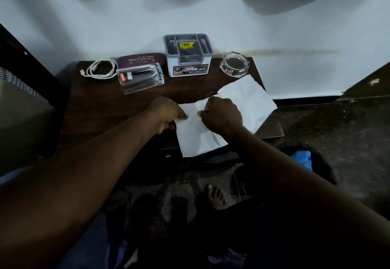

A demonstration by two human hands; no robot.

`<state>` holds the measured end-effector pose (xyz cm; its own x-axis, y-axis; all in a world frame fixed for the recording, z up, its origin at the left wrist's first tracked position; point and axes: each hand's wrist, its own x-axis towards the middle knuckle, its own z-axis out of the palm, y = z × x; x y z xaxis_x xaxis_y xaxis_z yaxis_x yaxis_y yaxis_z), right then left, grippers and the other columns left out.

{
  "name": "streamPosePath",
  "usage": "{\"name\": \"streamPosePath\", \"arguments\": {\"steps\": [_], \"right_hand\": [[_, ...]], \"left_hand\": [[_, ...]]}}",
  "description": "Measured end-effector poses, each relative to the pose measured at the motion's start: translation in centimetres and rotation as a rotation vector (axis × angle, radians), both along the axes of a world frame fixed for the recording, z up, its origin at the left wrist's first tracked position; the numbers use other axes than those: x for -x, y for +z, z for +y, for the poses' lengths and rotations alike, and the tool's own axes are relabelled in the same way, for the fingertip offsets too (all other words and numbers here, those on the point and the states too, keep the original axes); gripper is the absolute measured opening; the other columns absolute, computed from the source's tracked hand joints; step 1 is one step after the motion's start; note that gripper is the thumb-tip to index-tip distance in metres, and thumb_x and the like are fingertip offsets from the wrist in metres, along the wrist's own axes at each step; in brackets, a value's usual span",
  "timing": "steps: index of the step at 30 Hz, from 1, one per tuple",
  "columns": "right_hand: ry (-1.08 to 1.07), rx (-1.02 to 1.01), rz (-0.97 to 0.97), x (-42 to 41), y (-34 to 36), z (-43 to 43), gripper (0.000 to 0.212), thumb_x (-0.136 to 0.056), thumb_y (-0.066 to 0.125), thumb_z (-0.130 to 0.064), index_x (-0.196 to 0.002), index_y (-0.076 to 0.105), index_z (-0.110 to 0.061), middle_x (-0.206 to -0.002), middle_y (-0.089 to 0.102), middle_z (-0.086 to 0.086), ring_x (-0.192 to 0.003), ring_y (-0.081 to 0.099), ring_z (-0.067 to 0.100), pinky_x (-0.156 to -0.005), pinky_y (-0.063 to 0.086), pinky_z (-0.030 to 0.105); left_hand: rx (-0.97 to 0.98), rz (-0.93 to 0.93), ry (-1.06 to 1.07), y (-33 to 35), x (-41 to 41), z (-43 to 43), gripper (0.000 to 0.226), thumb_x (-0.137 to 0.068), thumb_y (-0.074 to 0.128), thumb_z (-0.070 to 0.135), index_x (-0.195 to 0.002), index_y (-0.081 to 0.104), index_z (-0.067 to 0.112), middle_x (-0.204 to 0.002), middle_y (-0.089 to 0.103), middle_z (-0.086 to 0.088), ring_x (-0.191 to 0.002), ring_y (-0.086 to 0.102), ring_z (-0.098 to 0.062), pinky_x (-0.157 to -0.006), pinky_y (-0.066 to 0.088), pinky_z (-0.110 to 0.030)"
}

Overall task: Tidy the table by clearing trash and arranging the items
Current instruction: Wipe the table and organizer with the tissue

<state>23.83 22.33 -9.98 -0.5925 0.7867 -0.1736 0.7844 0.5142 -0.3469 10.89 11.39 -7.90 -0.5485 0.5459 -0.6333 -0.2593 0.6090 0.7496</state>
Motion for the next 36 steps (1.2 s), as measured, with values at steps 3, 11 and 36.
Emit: {"name": "streamPosePath", "arguments": {"steps": [3,11,36], "right_hand": [[-0.014,-0.003,0.001,0.1,0.1,0.0,0.035,-0.086,0.066,-0.045,-0.108,0.068,-0.017,-0.114,0.070,0.012,-0.104,0.067,0.036,-0.077,0.045,0.035],[-0.072,0.067,0.133,0.0,1.2,0.4,0.015,-0.073,0.058,-0.034,-0.072,0.052,-0.021,-0.073,0.059,-0.004,-0.079,0.056,0.026,-0.070,0.038,0.029],[-0.254,0.163,0.125,-5.1,6.0,7.7,0.033,-0.086,0.071,-0.038,-0.096,0.076,-0.007,-0.101,0.077,0.016,-0.100,0.073,0.037,-0.091,0.060,0.050]], "left_hand": [[-0.008,0.002,0.005,0.1,0.0,0.0,0.023,-0.078,0.079,-0.009,-0.086,0.064,0.007,-0.098,0.069,-0.014,-0.088,0.068,-0.028,-0.068,0.059,-0.038],[-0.040,-0.019,0.041,0.2,-0.1,0.2,0.021,-0.081,0.076,-0.010,-0.085,0.063,0.006,-0.088,0.069,-0.009,-0.074,0.067,-0.021,-0.055,0.056,-0.031],[-0.182,-0.036,0.138,-1.2,-1.1,1.7,0.015,-0.084,0.082,0.013,-0.079,0.069,0.006,-0.091,0.075,-0.013,-0.075,0.070,-0.026,-0.072,0.058,-0.035]]}}
